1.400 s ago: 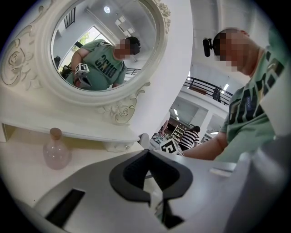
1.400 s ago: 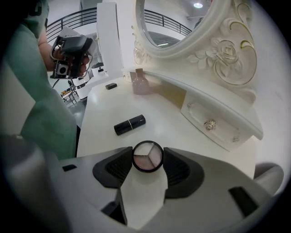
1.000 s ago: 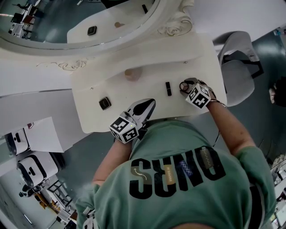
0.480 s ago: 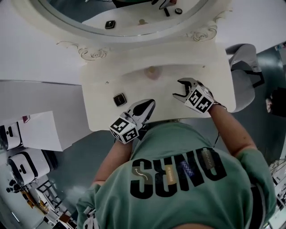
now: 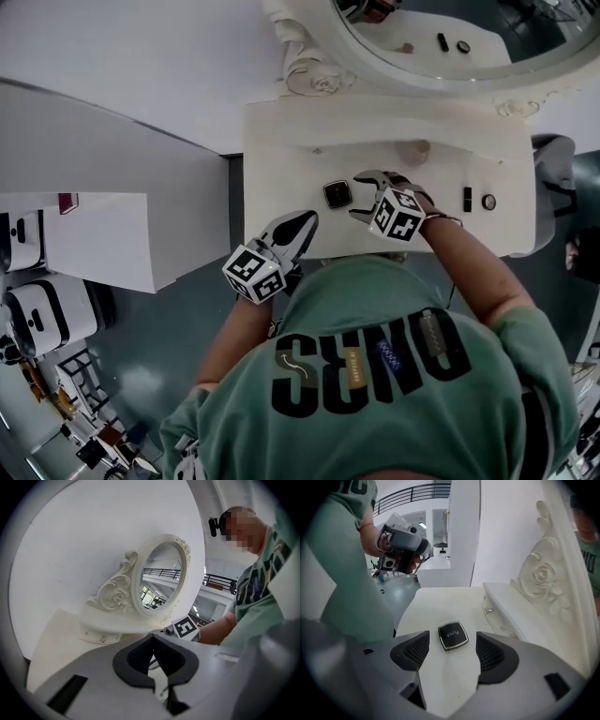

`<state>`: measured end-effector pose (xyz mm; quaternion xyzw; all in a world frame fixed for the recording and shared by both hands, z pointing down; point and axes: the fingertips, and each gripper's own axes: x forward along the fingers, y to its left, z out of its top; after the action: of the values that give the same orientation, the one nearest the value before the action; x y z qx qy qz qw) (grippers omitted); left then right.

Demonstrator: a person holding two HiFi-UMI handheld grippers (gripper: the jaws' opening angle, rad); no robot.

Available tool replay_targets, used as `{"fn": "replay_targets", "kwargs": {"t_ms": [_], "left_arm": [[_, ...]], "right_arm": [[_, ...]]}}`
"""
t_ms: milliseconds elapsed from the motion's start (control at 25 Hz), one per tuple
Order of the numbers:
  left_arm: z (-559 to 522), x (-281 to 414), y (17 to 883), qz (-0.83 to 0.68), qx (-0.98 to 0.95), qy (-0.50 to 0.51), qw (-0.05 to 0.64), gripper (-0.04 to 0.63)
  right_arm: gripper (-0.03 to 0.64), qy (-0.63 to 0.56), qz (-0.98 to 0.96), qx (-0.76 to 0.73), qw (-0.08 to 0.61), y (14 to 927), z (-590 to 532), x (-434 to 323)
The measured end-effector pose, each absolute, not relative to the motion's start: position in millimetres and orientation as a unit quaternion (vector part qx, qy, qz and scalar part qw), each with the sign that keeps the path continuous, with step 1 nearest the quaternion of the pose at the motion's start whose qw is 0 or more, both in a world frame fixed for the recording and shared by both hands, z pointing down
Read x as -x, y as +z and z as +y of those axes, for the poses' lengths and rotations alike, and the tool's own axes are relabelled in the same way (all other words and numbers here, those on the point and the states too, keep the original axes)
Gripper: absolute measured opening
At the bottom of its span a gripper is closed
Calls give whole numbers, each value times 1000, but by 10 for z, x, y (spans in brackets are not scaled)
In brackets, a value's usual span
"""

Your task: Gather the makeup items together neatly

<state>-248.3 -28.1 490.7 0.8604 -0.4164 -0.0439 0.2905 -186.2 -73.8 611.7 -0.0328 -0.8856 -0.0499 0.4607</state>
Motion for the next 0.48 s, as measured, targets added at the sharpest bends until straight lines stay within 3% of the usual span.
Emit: {"fn": "replay_targets", "kwargs": {"t_ms": [200,480], "left_arm": [[-69,3119,4988,-434,-848,-55,299,3],[136,3461,5097,-450,-835,-70,309,3]], "right_arm": [[325,-81,-848,85,517,6527,-601,2337],[341,-94,-789,140,590,6962,-579,2335]]}}
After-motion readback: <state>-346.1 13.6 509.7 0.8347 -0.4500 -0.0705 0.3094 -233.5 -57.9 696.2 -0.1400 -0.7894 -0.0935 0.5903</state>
